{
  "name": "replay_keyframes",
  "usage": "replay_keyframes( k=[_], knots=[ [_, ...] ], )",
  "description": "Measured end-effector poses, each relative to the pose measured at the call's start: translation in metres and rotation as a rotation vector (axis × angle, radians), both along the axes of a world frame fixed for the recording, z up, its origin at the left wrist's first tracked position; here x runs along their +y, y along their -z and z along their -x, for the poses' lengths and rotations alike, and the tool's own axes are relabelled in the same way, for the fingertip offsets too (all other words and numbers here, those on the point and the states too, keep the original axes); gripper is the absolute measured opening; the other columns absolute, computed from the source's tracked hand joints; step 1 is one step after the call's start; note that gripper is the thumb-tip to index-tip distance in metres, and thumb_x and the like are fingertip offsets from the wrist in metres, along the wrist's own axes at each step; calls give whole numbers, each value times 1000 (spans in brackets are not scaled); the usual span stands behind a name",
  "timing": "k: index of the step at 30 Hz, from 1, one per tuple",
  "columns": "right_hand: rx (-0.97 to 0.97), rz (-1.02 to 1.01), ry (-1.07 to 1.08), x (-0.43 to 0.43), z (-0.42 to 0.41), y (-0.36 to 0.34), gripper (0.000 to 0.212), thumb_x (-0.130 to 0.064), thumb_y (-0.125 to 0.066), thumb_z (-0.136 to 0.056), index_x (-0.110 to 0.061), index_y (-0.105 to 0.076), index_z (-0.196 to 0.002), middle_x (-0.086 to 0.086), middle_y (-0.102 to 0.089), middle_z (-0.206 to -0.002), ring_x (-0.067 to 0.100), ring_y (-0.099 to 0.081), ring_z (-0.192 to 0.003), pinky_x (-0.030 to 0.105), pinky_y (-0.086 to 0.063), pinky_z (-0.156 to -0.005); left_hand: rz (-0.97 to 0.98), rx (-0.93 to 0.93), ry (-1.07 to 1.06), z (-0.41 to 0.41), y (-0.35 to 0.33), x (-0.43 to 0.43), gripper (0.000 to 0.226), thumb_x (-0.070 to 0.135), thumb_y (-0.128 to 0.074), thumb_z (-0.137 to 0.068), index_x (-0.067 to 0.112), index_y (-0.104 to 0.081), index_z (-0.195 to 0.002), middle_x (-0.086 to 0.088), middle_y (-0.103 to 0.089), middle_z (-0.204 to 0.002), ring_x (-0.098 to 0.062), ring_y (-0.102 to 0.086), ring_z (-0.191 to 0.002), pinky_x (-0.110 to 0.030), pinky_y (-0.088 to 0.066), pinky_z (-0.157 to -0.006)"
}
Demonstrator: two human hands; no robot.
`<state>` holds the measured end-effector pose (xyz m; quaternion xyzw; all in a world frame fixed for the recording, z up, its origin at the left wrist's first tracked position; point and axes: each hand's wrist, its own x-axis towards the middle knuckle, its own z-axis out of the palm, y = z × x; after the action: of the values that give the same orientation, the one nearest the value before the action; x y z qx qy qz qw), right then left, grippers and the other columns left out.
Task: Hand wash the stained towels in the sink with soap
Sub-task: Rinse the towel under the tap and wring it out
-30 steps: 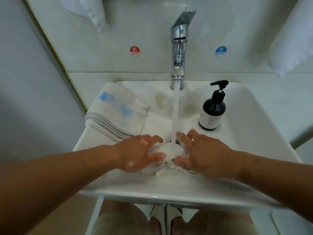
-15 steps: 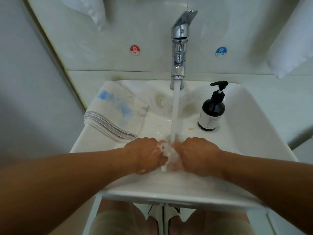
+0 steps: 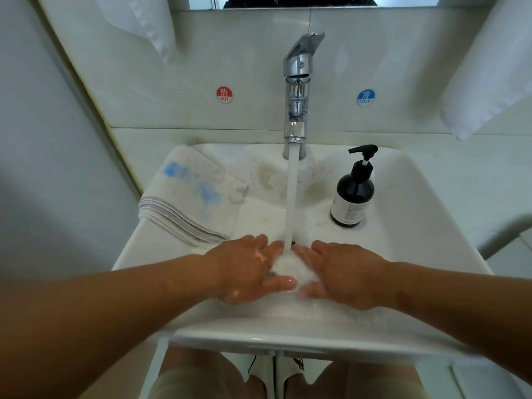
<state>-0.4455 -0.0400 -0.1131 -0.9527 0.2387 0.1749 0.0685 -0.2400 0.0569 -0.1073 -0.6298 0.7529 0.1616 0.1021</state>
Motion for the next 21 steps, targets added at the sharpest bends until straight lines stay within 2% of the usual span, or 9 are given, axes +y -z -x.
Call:
replay_keyframes(
  k=[3,6,9,11,13,15,18,20,21],
  knots=[
    [12,45,22,-6,-9,-1,72,-77,-35,-92,-19,-38,-134,6,-59,-115,30,-62,-97,43,-51,-84,62,-242,54,3,17,-11,69,61,-32,-102,15,-28,-154,-8,-43,-133,-26,-49,-119,-46,-50,-97],
    [10,97,36,-7,-16,-4,67,-77,-35,-92,-17,-48,-117,9,-62,-106,29,-60,-92,36,-41,-73,131,-218,47,0,27,-15,39,37,-42,-105,16,-44,-138,-10,-53,-124,-30,-58,-107,-39,-51,-79],
    [-91,138,60,-7,-19,-5,71,-85,-34,-86,-22,-57,-109,7,-59,-95,28,-57,-87,35,-40,-71,133,-105,-135,-5,22,-20,37,42,-40,-104,17,-47,-130,-17,-62,-110,-38,-63,-100,-36,-44,-73],
    [-179,77,82,-10,-19,2,68,-89,-37,-81,-29,-57,-103,0,-60,-88,23,-56,-82,36,-47,-72,129,-53,-133,-11,17,-20,47,59,-42,-99,22,-60,-121,-14,-67,-106,-34,-65,-98,-37,-50,-79],
    [-301,-113,134,-14,-19,6,58,-89,-50,-76,-38,-49,-104,-6,-64,-91,17,-59,-84,35,-50,-74,101,63,-163,-19,4,-16,61,79,-38,-90,24,-66,-92,-4,-68,-87,-22,-63,-84,-35,-50,-79],
    [-363,-245,153,-16,-16,6,62,-80,-65,-74,-41,-40,-116,-8,-59,-108,12,-58,-94,31,-49,-81,87,62,-199,-26,-11,-10,57,73,-41,-92,21,-60,-77,-1,-63,-79,-19,-59,-78,-32,-45,-77],
    [-230,-120,75,-6,-12,12,91,-77,-60,-79,-38,-19,-150,-4,-35,-143,19,-42,-124,40,-43,-104,69,-10,-128,-32,-24,-8,40,51,-42,-105,15,-59,-108,-9,-66,-110,-25,-61,-105,-33,-45,-90],
    [-163,-57,49,5,-13,16,90,-77,-47,-88,-38,-2,-156,0,-24,-152,23,-35,-131,45,-40,-108,23,111,-94,-25,-22,-5,43,44,-40,-106,20,-39,-143,-8,-61,-129,-24,-59,-117,-34,-45,-99],
    [-145,-43,39,8,-16,17,85,-75,-42,-92,-37,-2,-156,2,-25,-151,25,-37,-130,45,-42,-106,-1,135,-78,-19,-17,-4,53,49,-39,-105,25,-27,-150,-7,-58,-135,-23,-57,-119,-36,-45,-102]
  ],
)
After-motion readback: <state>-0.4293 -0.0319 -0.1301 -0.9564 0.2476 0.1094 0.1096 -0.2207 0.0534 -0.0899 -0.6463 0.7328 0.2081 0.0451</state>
